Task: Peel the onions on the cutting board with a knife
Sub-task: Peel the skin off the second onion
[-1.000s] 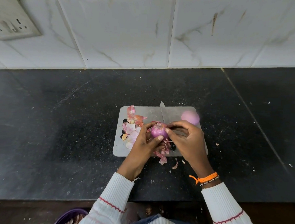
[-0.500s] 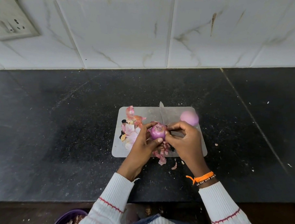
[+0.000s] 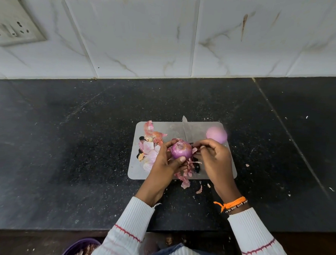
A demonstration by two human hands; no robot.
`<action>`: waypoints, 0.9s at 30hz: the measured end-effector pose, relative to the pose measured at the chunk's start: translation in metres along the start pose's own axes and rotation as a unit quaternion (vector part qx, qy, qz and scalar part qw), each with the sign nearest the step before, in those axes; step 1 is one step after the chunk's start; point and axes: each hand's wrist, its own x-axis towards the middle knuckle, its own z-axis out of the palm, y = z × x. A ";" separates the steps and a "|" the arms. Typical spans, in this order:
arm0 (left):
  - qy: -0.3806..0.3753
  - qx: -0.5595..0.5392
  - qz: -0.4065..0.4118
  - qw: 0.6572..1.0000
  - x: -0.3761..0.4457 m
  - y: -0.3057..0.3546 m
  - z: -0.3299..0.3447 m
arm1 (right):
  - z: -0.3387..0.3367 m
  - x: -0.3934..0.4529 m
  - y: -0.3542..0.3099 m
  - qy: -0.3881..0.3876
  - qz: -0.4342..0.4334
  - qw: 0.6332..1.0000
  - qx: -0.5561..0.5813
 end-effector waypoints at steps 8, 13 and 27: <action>-0.001 -0.023 -0.013 1.000 0.000 0.000 -0.001 | 0.003 -0.001 0.000 -0.012 0.011 1.000 -0.010; -0.009 -0.057 -0.055 0.997 0.001 0.000 -0.003 | -0.001 0.002 0.003 -0.005 0.008 1.000 -0.017; -0.009 -0.109 -0.110 0.988 0.000 0.006 -0.002 | 0.005 -0.005 -0.010 -0.027 -0.081 0.996 0.018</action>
